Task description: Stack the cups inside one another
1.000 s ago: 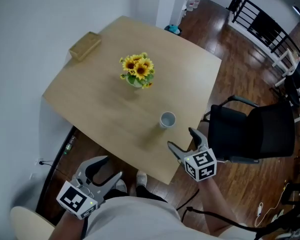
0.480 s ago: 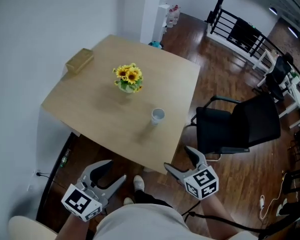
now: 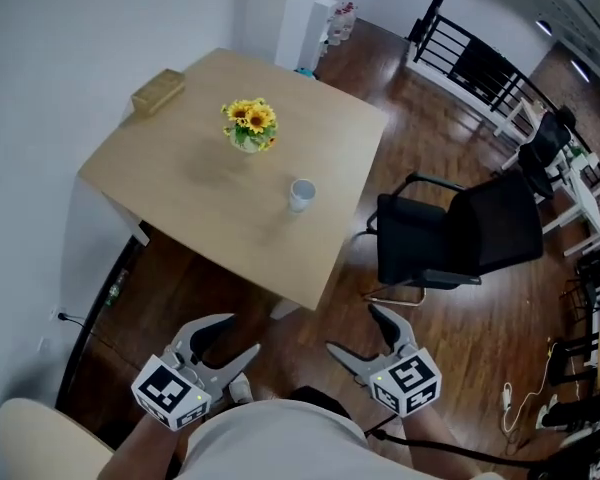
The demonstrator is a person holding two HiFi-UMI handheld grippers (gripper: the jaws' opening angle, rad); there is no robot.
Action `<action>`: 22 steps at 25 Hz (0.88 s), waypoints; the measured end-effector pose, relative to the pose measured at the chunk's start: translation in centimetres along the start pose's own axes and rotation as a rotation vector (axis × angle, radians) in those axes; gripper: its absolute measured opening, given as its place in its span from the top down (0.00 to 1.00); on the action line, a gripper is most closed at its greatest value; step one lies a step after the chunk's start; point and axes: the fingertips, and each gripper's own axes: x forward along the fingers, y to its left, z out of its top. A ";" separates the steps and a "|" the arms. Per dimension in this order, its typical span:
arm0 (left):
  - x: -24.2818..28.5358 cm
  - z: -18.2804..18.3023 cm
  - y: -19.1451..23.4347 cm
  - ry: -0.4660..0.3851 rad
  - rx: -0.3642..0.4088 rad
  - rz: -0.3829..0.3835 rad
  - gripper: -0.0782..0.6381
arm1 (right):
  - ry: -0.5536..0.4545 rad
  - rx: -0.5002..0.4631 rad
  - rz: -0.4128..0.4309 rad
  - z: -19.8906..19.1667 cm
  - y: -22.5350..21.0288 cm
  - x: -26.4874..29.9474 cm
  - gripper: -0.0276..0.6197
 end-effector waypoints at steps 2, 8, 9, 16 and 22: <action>0.7 0.2 -1.6 0.002 0.025 0.004 0.58 | -0.024 -0.014 0.019 -0.1 -0.2 -1.4 0.29; 4.3 0.5 -7.0 -0.006 0.015 0.028 0.58 | -0.030 -0.081 0.079 -1.8 -1.4 -6.7 0.28; 5.1 0.4 -8.1 -0.004 0.017 0.023 0.58 | -0.037 -0.087 0.083 -2.3 -1.9 -7.6 0.27; 8.0 -0.1 -14.6 0.005 0.044 0.057 0.58 | -0.033 -0.101 0.119 -6.2 -3.8 -11.4 0.27; 7.8 -1.6 -17.1 0.016 0.013 0.118 0.58 | -0.029 -0.130 0.157 -8.2 -4.0 -13.5 0.26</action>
